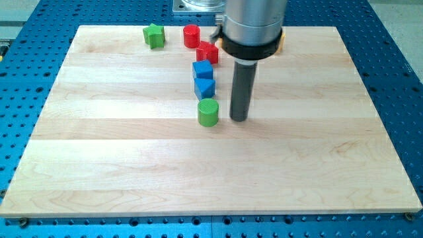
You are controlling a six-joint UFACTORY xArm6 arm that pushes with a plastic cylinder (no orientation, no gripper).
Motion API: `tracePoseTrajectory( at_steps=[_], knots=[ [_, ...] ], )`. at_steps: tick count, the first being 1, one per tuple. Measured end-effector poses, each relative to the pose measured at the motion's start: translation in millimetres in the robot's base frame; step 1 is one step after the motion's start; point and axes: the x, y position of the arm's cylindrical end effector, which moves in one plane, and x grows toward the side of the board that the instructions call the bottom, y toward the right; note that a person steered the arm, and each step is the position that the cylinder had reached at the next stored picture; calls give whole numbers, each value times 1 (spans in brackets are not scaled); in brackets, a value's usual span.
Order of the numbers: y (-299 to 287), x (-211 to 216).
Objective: Slightly move to the green circle to the left
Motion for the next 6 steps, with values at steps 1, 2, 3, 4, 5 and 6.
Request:
tracePoseTrajectory(
  at_steps=[1, 2, 3, 4, 5, 6],
  knots=[
    [-7, 0],
    [-23, 0],
    [-44, 0],
    [-16, -24],
    [1, -80],
    [-3, -68]
  ],
)
